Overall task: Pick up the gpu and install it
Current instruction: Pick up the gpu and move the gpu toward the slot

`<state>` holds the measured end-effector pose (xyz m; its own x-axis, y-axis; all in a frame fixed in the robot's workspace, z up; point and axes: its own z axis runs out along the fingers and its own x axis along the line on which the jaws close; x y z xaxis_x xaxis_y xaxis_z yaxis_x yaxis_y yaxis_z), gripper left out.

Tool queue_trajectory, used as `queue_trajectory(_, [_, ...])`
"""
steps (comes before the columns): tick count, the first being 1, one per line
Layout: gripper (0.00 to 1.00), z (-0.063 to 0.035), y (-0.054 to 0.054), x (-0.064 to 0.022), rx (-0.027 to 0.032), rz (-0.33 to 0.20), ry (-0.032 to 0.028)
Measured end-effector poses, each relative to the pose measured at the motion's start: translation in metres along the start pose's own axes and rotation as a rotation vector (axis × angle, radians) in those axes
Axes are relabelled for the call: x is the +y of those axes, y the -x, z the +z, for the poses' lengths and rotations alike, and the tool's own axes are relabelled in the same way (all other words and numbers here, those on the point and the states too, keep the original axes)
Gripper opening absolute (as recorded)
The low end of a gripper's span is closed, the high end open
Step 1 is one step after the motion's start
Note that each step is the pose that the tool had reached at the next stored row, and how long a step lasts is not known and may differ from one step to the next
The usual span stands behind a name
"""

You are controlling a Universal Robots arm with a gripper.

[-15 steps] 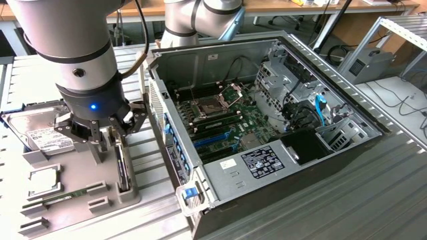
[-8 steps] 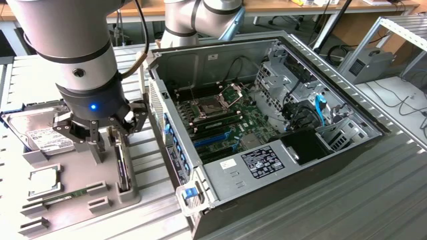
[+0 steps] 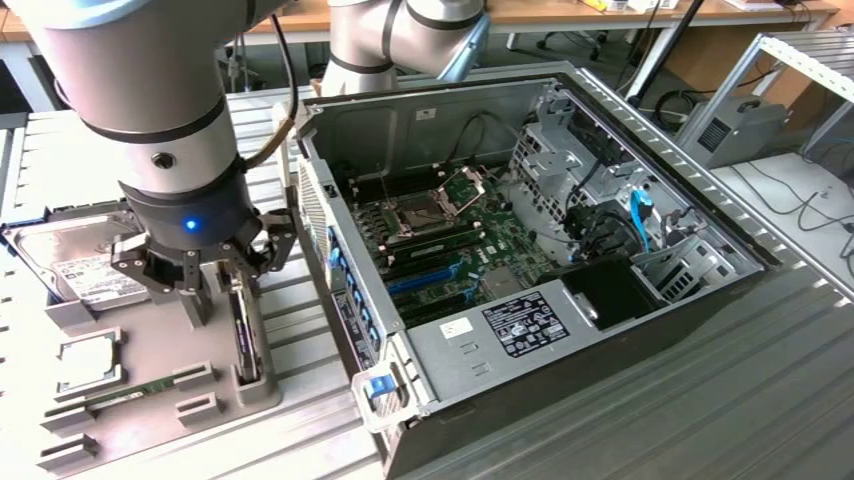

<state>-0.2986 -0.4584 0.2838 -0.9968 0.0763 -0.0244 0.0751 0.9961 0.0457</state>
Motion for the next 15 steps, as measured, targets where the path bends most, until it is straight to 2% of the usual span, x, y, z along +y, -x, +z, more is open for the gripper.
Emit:
queue_trajectory(3, [0.49, 0.0084, 0.0, -0.0004, 0.0, 0.0, 0.0])
queue_trajectory(7, [0.49, 0.0137, 0.0, -0.0007, 0.0, 0.0, -0.0007])
queue_trajectory(11, [0.49, 0.0147, 0.0, -0.0014, 0.0, 0.0, -0.0012])
queue_trajectory(15, [0.49, 0.0146, 0.0, -0.0058, 0.0, 0.0, -0.0011])
